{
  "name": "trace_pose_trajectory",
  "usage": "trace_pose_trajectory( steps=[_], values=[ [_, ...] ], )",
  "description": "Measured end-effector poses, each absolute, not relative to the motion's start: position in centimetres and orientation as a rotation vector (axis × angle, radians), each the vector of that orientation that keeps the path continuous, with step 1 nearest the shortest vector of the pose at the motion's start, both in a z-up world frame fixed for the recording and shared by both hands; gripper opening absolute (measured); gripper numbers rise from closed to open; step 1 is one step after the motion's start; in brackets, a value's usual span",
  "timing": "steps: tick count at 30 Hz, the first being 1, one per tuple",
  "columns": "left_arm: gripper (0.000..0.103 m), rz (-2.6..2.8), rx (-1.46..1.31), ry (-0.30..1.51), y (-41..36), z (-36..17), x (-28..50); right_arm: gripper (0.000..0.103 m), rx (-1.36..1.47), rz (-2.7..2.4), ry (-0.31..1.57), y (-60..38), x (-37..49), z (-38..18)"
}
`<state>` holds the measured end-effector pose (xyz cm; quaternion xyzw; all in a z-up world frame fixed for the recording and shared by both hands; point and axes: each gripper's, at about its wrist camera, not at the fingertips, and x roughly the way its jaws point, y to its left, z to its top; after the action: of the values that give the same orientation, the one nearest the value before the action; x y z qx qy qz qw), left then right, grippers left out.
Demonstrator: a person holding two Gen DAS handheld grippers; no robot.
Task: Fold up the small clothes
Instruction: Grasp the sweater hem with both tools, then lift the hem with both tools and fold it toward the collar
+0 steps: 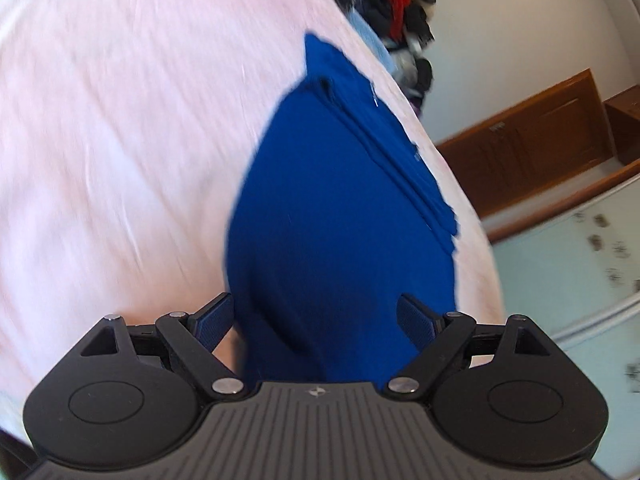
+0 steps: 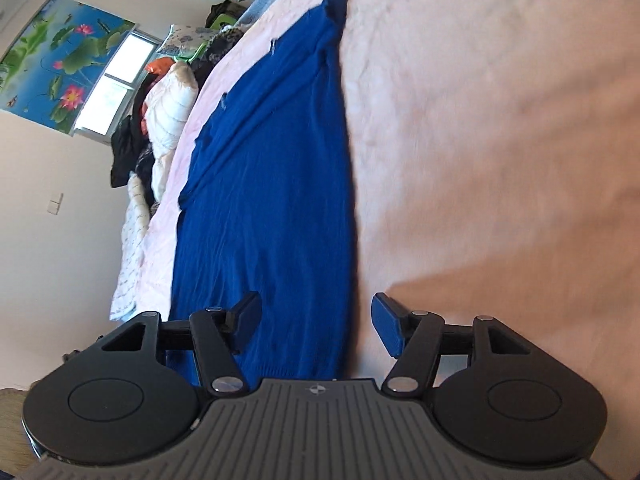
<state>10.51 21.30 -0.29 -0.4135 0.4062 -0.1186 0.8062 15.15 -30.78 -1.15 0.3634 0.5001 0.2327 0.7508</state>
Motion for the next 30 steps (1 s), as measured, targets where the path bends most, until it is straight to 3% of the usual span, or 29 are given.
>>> trace_pose_trajectory(
  steps=[7, 8, 10, 11, 12, 19, 21, 26, 29, 30],
  values=[
    [0.088, -0.348, -0.996, 0.908, 21.2, -1.3, 8.2, 0.066, 0.843, 0.586, 1.122, -29.4, 12.4, -1.5],
    [0.084, -0.340, -0.999, 0.908, 21.2, -1.4, 8.0, 0.066, 0.871, 0.596, 1.131, -29.5, 12.1, -2.0],
    [0.060, -0.328, -0.983, 0.932, 21.2, -1.6, 8.2, 0.064, 0.906, 0.605, 1.133, -29.5, 11.8, -2.4],
    [0.041, -0.320, -0.976, 0.953, 21.1, -1.7, 8.2, 0.065, 0.920, 0.608, 1.132, -29.5, 11.8, -2.5],
    [0.037, -0.315, -0.972, 0.971, 21.1, -1.9, 8.4, 0.065, 0.930, 0.615, 1.136, -29.4, 11.9, -2.5],
    [0.036, -0.325, -0.944, 0.991, 20.8, -2.2, 8.5, 0.063, 1.023, 0.674, 1.149, -29.3, 11.9, -3.2],
    [0.030, -0.326, -0.930, 0.998, 20.7, -2.2, 8.7, 0.058, 1.039, 0.675, 1.163, -29.4, 12.0, -3.4],
    [0.027, -0.325, -0.912, 1.008, 20.6, -2.2, 8.9, 0.022, 1.007, 0.643, 1.212, -29.4, 11.9, -4.1],
    [0.007, -0.321, -0.878, 1.014, 20.3, -1.9, 9.0, 0.011, 0.982, 0.620, 1.192, -29.4, 11.4, -4.1],
    [0.006, -0.316, -0.864, 1.012, 20.2, -1.7, 9.0, 0.011, 0.978, 0.624, 1.177, -29.3, 11.3, -4.0]
  ],
)
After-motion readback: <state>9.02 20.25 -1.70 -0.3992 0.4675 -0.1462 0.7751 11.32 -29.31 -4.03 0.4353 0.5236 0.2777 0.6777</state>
